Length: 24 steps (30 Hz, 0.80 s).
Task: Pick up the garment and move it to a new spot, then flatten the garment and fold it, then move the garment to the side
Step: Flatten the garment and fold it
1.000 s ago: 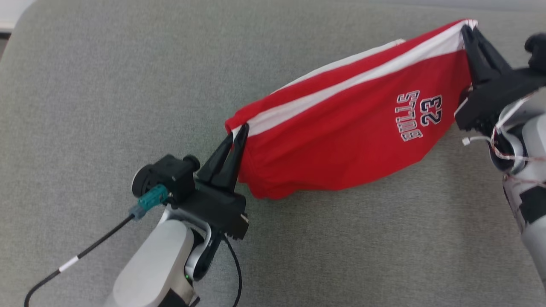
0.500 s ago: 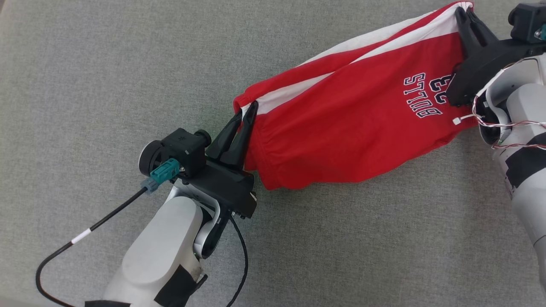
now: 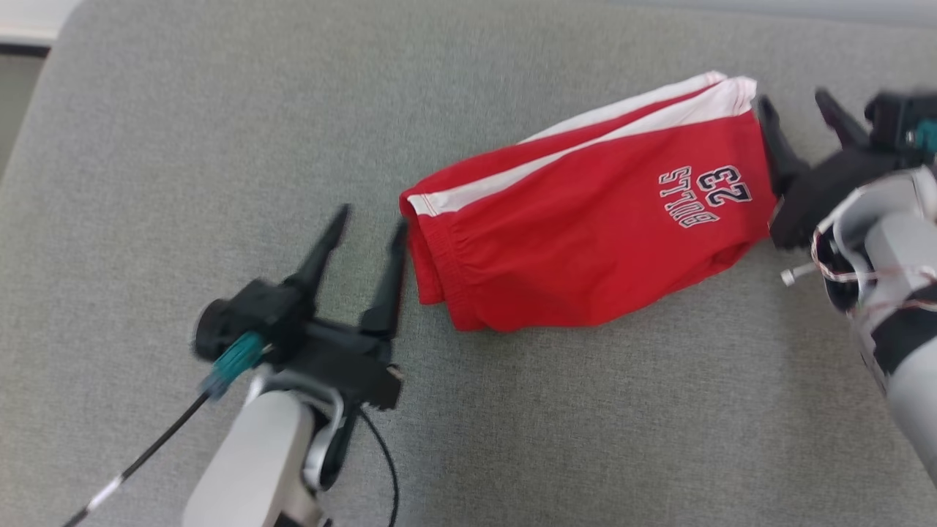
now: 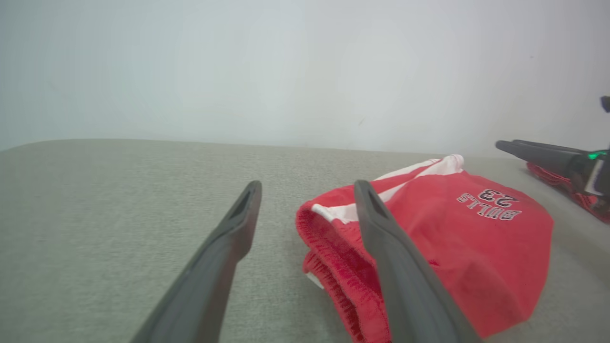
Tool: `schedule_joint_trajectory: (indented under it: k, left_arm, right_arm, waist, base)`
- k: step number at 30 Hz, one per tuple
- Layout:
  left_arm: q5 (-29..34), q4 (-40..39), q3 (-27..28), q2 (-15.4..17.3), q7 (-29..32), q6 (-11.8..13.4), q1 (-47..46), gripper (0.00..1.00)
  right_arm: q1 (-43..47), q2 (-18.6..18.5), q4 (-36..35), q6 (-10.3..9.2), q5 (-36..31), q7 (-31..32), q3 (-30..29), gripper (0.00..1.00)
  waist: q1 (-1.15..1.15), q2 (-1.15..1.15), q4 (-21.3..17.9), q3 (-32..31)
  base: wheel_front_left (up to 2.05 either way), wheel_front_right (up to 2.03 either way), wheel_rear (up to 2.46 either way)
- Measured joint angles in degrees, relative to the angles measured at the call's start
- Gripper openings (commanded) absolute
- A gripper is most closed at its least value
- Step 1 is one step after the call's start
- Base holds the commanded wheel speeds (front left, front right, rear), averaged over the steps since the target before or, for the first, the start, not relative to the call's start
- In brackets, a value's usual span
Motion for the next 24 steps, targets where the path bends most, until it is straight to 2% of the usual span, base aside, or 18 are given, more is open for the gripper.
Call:
schedule_joint_trajectory:
  k: [6, 12, 22, 23, 24]
  left_arm:
    - [6.6, -9.3, 8.1, -0.1, 0.0, 1.9, 7.4, 1.00]
    - [10.0, -14.5, 15.0, -0.9, 0.0, 2.3, 14.0, 1.00]
    - [12.7, -16.2, 18.8, -2.4, 0.0, 0.9, 18.2, 1.00]
    - [12.9, -16.2, 18.8, -2.4, 0.0, 0.8, 18.2, 1.00]
    - [12.9, -16.2, 18.9, -2.5, 0.0, 0.8, 18.3, 1.00]
  right_arm:
    - [4.5, -1.6, 1.1, 0.00, 3.9, 0.4, 1.7, 1.00]
    - [6.8, -2.1, 2.3, 0.00, 6.6, 1.3, 3.0, 1.00]
    - [6.6, -1.3, 6.0, 0.00, 9.2, 4.1, 4.3, 1.00]
    - [6.6, -1.1, 6.1, 0.00, 9.4, 4.7, 4.6, 0.42]
    - [6.6, -0.9, 5.8, 0.00, 9.7, 4.9, 5.0, 0.05]
  waist:
    - [-0.01, 0.00, -0.2, -2.9]
    - [-0.01, 0.00, 0.4, -3.8]
    - [0.00, 0.00, 2.3, -2.7]
    - [0.00, 0.00, 2.4, -2.6]
    - [0.00, 0.00, 2.5, -2.6]
  base:
    - [0.00, 0.00, 0.00]
    - [0.00, 0.00, 0.00]
    - [0.00, 0.00, 0.00]
    - [0.00, 0.00, 0.00]
    - [0.00, 0.00, 0.00]
